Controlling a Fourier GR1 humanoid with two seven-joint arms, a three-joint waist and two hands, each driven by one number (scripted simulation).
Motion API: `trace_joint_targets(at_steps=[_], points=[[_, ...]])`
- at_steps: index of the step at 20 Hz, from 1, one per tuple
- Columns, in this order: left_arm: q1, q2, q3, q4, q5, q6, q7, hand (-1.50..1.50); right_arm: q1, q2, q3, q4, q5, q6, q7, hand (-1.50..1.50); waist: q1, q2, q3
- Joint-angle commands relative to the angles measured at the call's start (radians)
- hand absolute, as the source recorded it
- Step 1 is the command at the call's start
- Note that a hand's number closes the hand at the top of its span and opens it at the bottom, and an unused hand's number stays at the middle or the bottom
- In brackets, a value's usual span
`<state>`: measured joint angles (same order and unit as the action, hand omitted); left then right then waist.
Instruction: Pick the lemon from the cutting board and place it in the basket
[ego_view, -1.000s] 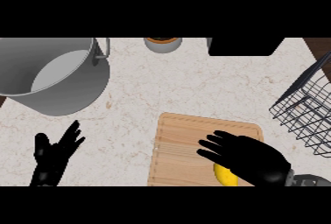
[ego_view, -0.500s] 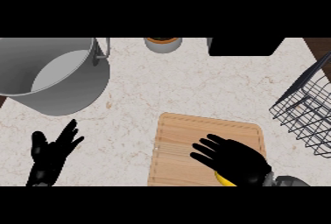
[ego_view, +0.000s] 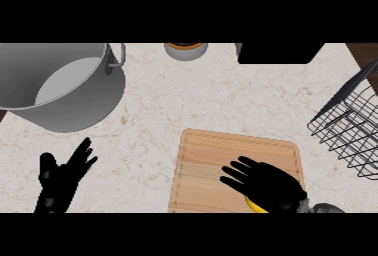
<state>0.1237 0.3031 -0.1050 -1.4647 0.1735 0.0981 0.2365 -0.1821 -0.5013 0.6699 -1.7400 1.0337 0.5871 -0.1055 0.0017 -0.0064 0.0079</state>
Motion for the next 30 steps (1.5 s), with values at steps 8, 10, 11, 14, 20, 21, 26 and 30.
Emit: trace_joint_targets(at_steps=[8,10,11,14,20,21,26,30], points=[[-0.029,-0.022,0.031,0.101,-0.018,-0.043,0.025,0.0,-0.01,0.048,-0.02,0.155,0.097,-0.096,-0.108,1.5,0.0,0.007,-0.008],[0.006,-0.023,0.035,0.093,-0.012,-0.05,-0.001,0.0,-0.006,0.047,0.026,0.172,0.143,-0.197,-0.154,1.5,0.001,0.007,-0.008],[0.01,-0.05,0.01,0.078,-0.049,-0.006,0.009,0.0,-0.031,0.025,0.005,0.165,0.14,-0.183,-0.179,1.5,0.001,0.007,-0.008],[0.002,-0.054,0.009,0.055,-0.042,-0.013,0.049,0.0,-0.007,0.061,0.038,0.18,0.201,-0.246,-0.158,1.5,0.0,0.007,-0.008],[0.018,-0.025,0.044,0.009,-0.031,-0.047,0.061,0.0,0.147,-0.083,-0.02,0.063,0.2,-0.343,-0.234,1.5,-0.012,0.003,-0.008],[0.064,-0.028,0.052,0.011,-0.037,-0.031,0.023,0.0,0.235,-0.169,-0.034,-0.014,0.179,-0.364,-0.251,1.5,-0.027,0.0,-0.008],[0.104,-0.036,0.081,0.017,-0.02,-0.019,-0.007,0.0,0.523,-0.375,-0.179,-0.001,0.087,-0.671,-0.359,1.5,-0.103,-0.01,-0.006],[0.088,-0.028,0.089,0.012,-0.011,-0.028,0.017,0.0,0.695,-0.451,-0.305,-0.07,-0.044,-0.883,-0.451,1.5,-0.095,-0.006,-0.008]])
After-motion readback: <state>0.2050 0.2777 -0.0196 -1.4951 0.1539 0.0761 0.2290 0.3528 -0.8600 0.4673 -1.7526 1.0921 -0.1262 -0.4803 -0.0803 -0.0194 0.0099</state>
